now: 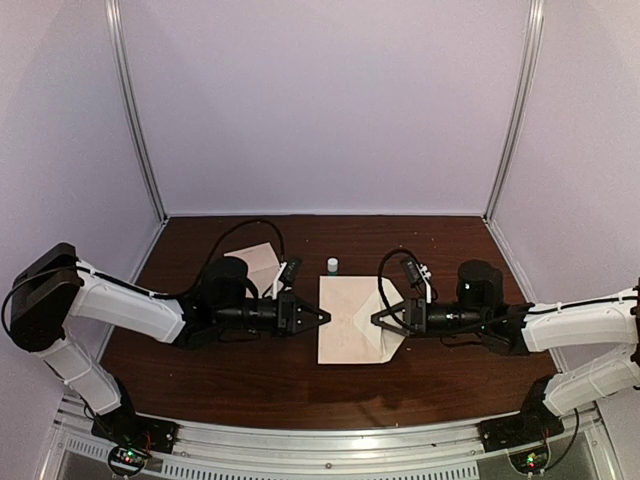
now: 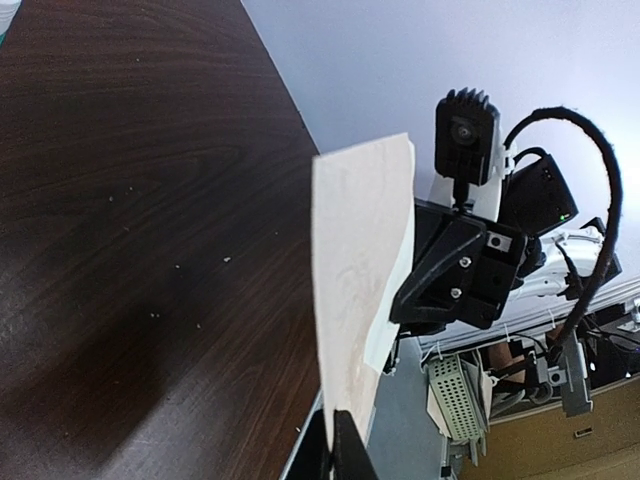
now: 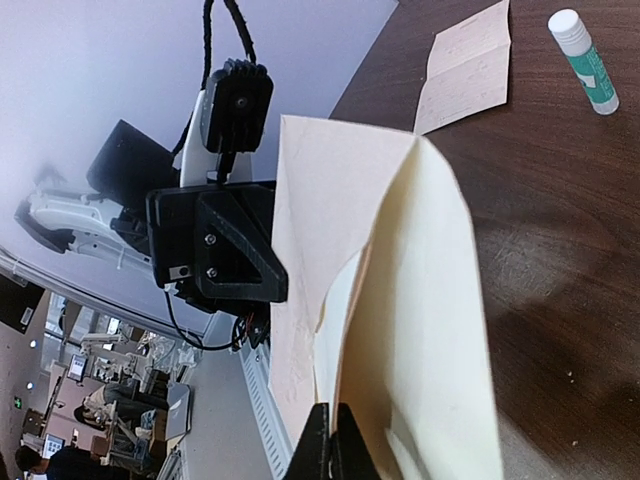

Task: Place the letter into the envelope and seal it
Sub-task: Pass from the right arm to the left

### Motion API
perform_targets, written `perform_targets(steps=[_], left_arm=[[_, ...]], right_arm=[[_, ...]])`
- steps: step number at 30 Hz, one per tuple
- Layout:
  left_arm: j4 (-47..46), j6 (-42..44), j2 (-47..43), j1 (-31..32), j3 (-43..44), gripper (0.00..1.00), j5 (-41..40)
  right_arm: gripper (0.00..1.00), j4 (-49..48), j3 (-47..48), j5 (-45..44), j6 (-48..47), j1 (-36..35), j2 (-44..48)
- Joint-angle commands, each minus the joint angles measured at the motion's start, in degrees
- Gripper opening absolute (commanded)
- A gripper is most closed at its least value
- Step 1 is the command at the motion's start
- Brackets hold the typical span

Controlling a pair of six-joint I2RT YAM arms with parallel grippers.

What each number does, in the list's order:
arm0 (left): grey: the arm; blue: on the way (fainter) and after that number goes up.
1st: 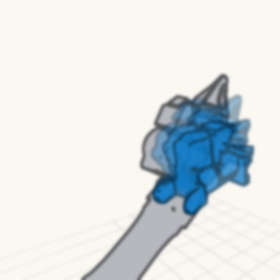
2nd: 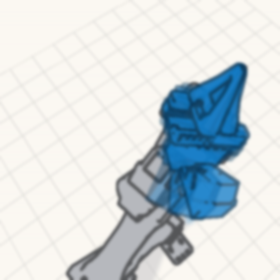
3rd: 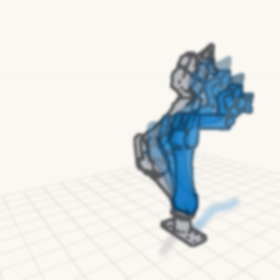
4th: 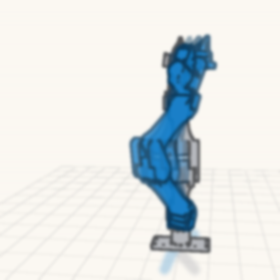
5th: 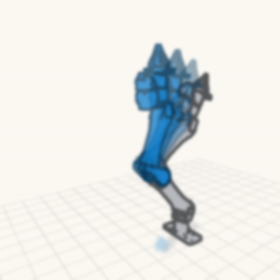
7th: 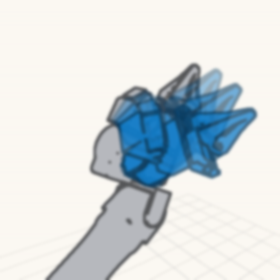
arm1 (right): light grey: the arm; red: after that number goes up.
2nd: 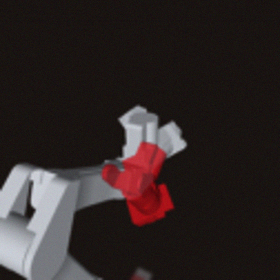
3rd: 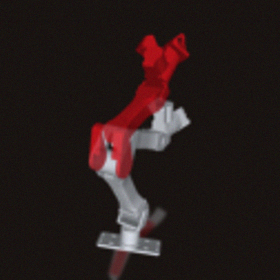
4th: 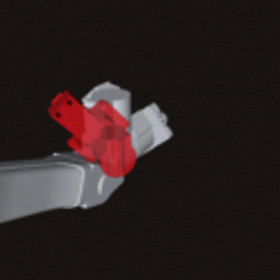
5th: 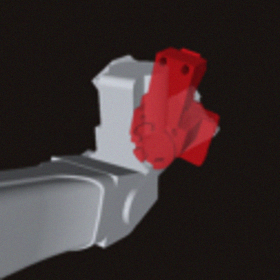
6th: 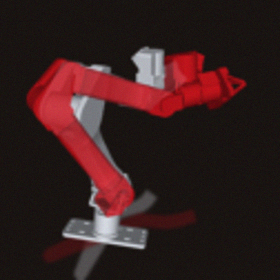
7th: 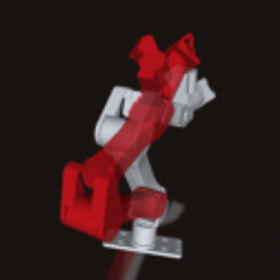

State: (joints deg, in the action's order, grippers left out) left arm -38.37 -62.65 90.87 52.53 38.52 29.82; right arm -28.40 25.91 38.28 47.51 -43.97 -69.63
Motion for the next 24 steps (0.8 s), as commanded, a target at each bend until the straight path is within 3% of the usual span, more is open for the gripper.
perform_targets(steps=[1,24], left_arm=[[-5.81,-0.81,-1.76,-0.24,-1.61,0.00,0.10],[-8.54,-1.41,-4.85,-0.24,-3.72,0.00,-1.50]], right_arm=[[0.00,0.54,1.25,-3.18,2.58,0.59,0.21],[0.00,-2.52,-2.60,-3.50,10.03,3.44,-0.59]])
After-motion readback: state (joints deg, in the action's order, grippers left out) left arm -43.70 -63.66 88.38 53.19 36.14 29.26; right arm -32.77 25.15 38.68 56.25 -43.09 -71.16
